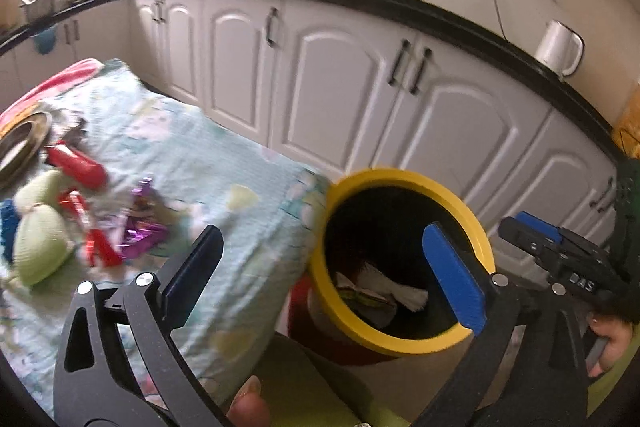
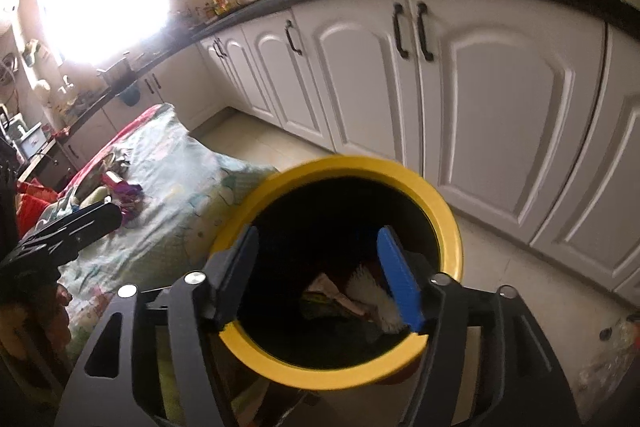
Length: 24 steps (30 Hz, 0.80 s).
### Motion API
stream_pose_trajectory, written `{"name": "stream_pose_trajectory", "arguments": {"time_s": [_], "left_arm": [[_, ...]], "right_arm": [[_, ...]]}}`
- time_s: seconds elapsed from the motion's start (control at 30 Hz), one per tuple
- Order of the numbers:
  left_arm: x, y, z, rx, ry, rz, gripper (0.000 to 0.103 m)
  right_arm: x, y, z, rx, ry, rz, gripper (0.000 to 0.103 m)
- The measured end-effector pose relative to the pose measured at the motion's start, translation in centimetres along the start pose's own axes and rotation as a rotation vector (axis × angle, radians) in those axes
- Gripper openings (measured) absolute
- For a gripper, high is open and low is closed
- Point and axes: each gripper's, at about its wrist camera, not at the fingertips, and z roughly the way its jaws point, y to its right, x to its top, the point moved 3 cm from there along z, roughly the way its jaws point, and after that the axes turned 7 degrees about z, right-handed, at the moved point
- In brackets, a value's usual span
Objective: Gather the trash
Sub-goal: 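Move both open tools back over the trash on the bed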
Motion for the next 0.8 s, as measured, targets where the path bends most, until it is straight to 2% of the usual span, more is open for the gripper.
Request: {"name": "stream_pose_trajectory", "arguments": {"time_s": [0.2,0.8], "left_arm": [[0.4,-2.5,-2.3,0.059,0.05,-0.038,0.092],[-0.2,-10.2,-8.3,0.225,0.155,-0.137,0.092]], "right_arm": [[0.7,-3.0,-1.1,0.026,0.028,-0.046,0.064],[0.7,-12.6,-0.8,0.12,0.02,-0.214,0.064]]}}
